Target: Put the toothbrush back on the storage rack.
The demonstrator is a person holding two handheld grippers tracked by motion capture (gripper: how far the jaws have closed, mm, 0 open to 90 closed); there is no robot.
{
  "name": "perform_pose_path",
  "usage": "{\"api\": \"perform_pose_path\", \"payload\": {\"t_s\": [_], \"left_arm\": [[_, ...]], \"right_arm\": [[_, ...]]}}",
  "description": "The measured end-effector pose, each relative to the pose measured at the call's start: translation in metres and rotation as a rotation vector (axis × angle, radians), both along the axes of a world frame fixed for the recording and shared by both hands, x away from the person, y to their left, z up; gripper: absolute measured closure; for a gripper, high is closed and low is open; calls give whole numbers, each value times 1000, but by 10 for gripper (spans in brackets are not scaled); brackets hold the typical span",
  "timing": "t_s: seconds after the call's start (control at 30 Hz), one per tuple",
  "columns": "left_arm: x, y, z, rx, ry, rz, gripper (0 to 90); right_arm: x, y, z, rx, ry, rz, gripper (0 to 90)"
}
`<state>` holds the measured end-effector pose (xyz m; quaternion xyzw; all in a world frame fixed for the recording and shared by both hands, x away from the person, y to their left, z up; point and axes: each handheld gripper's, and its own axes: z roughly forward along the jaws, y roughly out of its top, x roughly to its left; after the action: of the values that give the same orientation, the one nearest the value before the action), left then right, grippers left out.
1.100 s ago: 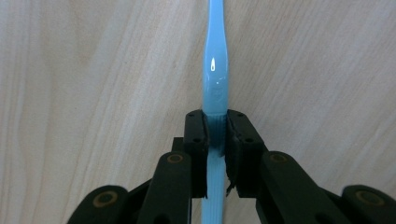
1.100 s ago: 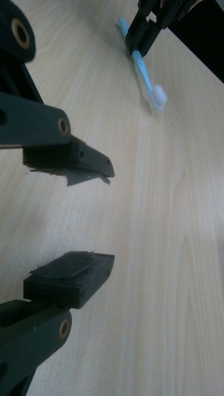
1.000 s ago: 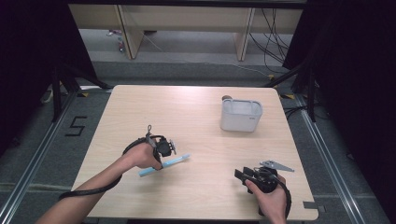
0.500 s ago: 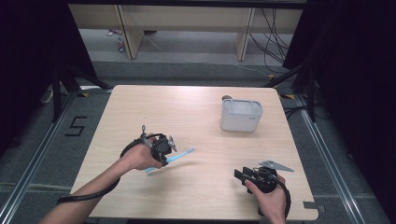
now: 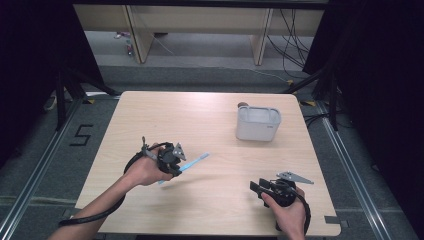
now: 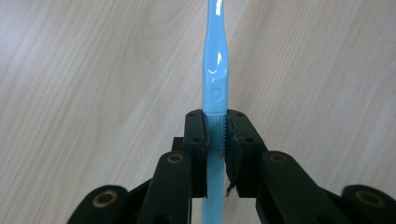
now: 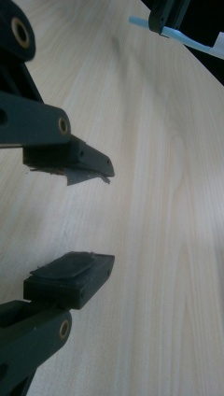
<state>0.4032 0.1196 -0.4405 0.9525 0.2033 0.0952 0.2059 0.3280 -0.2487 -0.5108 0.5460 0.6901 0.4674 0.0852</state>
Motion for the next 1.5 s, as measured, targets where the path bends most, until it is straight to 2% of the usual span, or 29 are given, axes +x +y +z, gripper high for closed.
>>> {"api": "perform_pose_path", "payload": {"t_s": [0.13,0.2,0.23,0.27,0.3,0.33,0.43,0.47,0.53,0.57,0.6,0.67,0.87,0.97,1.03,1.1,1.13,1.17,1.2,1.23,1.27,1.3,1.4,1.43,1.47,1.5], "left_arm": [[-1,2,0,-18,-13,4,788],[-2,3,0,-32,-16,8,787],[-2,3,0,-39,-18,10,787],[-3,4,0,-48,-19,17,787],[-3,4,0,-47,-22,12,788],[-3,5,0,-56,-31,14,788],[-4,6,1,-79,-39,21,788],[-6,6,0,-101,-44,31,788],[-7,7,1,-105,-53,20,788],[-9,6,1,-122,-61,26,788],[-9,7,1,-126,-72,18,788],[-11,7,2,-146,-80,21,787],[-16,10,0,-202,-112,35,788],[-17,12,-4,-221,-109,37,788],[-18,13,-6,-236,-126,45,788],[-19,14,-8,-249,-124,47,788],[-19,14,-9,-261,-124,47,788],[-19,15,-10,-263,-124,47,787],[-20,15,-11,-279,-139,58,788],[-20,16,-12,-289,-143,61,788],[-20,16,-12,-289,-143,61,787],[-21,16,-14,-308,-161,65,787],[-22,17,-16,-341,-179,66,787],[-23,17,-17,-344,-178,65,788],[-23,17,-18,-359,-190,69,788],[-23,17,-18,-364,-193,70,788]], "right_arm": [[1,0,-1,-7,-22,5,517],[-1,0,0,1,-16,1,514],[-1,0,1,10,-6,-1,511],[0,0,0,20,-15,8,508],[-2,3,1,51,8,-1,505],[0,0,0,14,-28,12,502],[0,0,-1,1,-30,9,495],[-1,3,0,29,1,-5,492],[-1,3,-1,27,-1,-6,488],[-1,3,-1,26,-3,-6,487],[1,0,-1,-7,-35,5,486],[0,0,-1,-4,-39,7,484],[0,1,0,-16,-46,7,476],[0,1,0,-14,-48,7,476],[0,1,-1,-14,-48,12,476],[0,2,-1,-13,-48,15,476],[-2,5,1,3,-17,-2,476],[-2,3,1,-28,-38,6,476],[-1,4,0,-15,-45,9,476],[-3,6,0,8,-20,2,476],[-2,7,0,8,-22,-1,476],[-2,5,0,-21,-41,12,477],[-2,5,0,-29,-46,24,477],[-4,7,1,-15,-11,4,476],[-2,6,0,-35,-46,16,477],[-2,6,0,-26,-42,23,477]]}}
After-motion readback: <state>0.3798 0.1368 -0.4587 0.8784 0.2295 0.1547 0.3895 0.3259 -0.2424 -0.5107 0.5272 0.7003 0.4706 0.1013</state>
